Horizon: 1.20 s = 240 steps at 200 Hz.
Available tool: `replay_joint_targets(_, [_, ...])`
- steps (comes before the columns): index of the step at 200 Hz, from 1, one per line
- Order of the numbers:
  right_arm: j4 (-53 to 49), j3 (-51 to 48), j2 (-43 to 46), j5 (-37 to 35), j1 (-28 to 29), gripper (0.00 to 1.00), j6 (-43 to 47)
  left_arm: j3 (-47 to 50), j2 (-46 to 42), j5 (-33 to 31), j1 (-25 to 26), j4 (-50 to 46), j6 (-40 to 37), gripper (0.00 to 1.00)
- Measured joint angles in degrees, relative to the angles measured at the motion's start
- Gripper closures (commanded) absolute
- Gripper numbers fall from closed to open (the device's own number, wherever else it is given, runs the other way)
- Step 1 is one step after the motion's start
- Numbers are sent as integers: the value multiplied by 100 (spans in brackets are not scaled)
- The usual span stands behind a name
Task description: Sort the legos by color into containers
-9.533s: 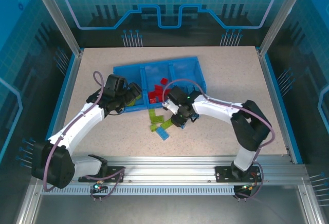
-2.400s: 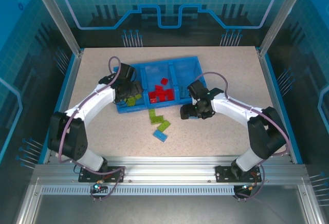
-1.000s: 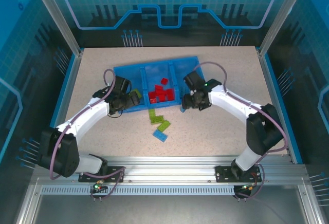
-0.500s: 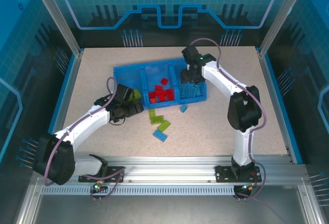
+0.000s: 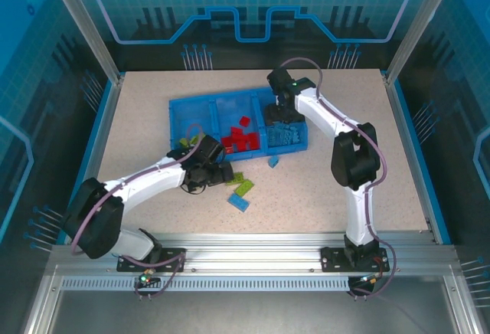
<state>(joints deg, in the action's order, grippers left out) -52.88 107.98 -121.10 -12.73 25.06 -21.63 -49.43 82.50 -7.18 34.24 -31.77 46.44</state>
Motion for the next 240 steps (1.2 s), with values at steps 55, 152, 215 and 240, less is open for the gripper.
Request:
replay_joint_targets(55, [173,-809,723,271,0,16,-157,-820,918,2,345,17,22,1])
replay_joint_targets(152, [505,-1740,1733,289,-2,15,-299,-1578,1919,-2,503,-199,175,10])
replay_joint_targets(215, [586,-1921,1799,289,-44,15,-345,-1609,2181,-11,531,-249,299,19])
replay_joint_targets(240, [616,-1923,1847,295,-74,15,-374,-1611,2186,-52,531,-256,299,24])
